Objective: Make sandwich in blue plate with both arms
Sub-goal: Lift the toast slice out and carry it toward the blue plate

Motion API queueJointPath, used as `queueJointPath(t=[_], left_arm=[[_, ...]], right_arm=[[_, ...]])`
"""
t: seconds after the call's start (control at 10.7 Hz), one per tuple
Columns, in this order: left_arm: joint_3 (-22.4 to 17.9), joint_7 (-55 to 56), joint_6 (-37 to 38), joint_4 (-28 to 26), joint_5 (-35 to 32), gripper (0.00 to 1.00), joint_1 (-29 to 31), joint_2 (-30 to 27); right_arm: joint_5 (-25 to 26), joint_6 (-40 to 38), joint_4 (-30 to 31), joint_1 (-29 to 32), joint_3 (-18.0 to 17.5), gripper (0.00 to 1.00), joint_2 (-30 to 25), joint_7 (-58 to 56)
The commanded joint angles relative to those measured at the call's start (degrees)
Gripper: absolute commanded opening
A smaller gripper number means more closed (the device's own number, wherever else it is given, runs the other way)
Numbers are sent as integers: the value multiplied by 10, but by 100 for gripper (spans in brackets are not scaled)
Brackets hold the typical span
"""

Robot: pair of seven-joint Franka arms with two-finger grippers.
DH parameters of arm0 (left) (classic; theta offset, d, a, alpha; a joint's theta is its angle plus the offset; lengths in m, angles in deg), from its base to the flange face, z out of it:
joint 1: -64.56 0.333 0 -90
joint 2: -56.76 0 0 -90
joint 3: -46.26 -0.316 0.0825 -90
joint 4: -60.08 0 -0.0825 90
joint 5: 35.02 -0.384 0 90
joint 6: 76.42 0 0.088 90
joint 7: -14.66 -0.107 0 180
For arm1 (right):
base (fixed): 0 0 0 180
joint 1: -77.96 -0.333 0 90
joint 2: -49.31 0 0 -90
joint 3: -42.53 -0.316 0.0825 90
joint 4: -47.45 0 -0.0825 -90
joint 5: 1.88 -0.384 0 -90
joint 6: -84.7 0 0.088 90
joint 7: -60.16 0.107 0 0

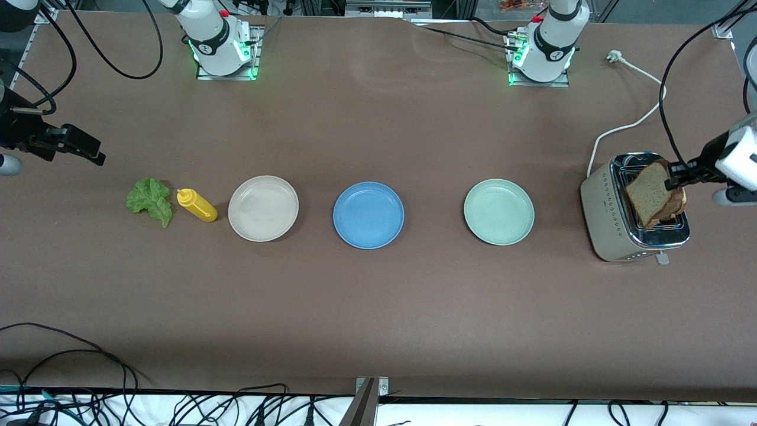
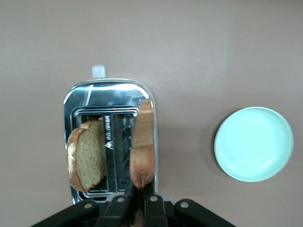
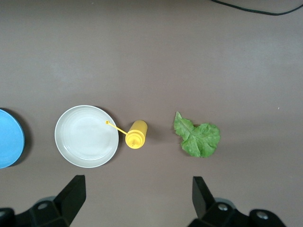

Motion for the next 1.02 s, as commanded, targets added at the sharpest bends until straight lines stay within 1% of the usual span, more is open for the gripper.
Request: queueJointPath(t=[0.0,0.09,0.19,0.37,0.56,0.75,0.84,0.93], left_arm=[[48,-1,11,-3,-37,0,0,-42],[55,6,12,7,-39,0,0,-43],[83,19,22,11,-39,0,0,-42],[144,89,36,17,-40,0,0,-41],[204,107,43,19,-39,0,-2,-33],[266,115,42,21,-38,0,-3,-8],[293,151,41,23,-31,0,-4,7],[316,194,41,39,-30,0,-10,31]], right_arm=[[-8,-11,-17,0,1,100,7,3],[-8,-11,-17,0,1,100,7,3],[-8,-11,-17,0,1,100,7,3],[-8,-11,-17,1,1,100,7,3],[-8,-11,-16,2,1,100,7,3],[-8,-12,-16,2,2,100,7,3],[-8,-12,-16,2,1,100,7,3],[-8,-12,-16,2,1,100,7,3]])
